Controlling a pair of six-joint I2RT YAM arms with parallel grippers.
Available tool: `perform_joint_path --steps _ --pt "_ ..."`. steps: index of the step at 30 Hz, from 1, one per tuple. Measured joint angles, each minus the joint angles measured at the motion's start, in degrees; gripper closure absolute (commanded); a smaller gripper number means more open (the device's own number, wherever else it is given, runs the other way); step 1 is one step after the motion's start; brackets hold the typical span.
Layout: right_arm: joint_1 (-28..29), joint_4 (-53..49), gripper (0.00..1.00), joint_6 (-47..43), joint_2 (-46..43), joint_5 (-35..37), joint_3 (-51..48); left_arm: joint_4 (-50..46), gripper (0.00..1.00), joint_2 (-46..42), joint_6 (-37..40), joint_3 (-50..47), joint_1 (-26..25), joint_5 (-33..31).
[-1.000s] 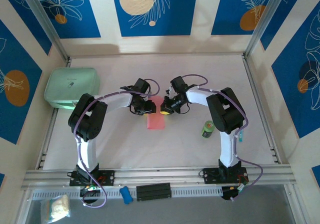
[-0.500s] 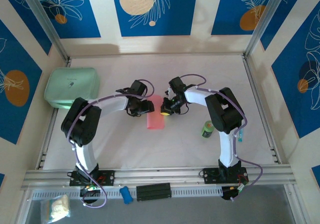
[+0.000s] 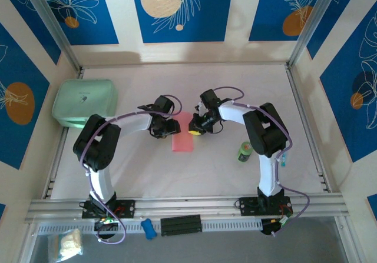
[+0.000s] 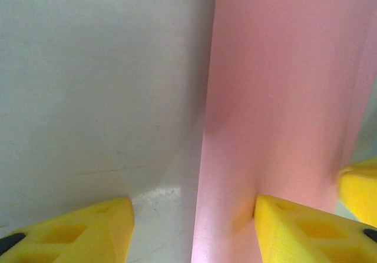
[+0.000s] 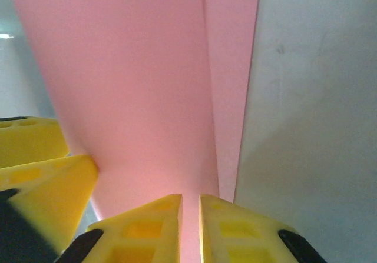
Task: Fold a paper plane with a square sheet of paper (pick it up from the middle)
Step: Hold the square sheet of paper at the center of the table.
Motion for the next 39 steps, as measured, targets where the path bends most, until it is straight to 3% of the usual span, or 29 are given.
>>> perform_joint_path --steps 10,19,39 --pt "-5.3 4.5 0.77 1.7 -10.6 -0.9 -4.8 -2.1 0.44 1.2 4.1 1.3 -0.2 -0.8" --pt "-8.5 4.4 0.76 1.7 -11.0 -0.3 -8.3 -3.0 0.40 2.0 6.6 2.0 -0.3 -0.7" --pt "-8.6 4.5 0.76 1.7 -10.9 -0.4 -8.3 -5.7 0.35 4.2 5.0 4.7 -0.6 -1.0"
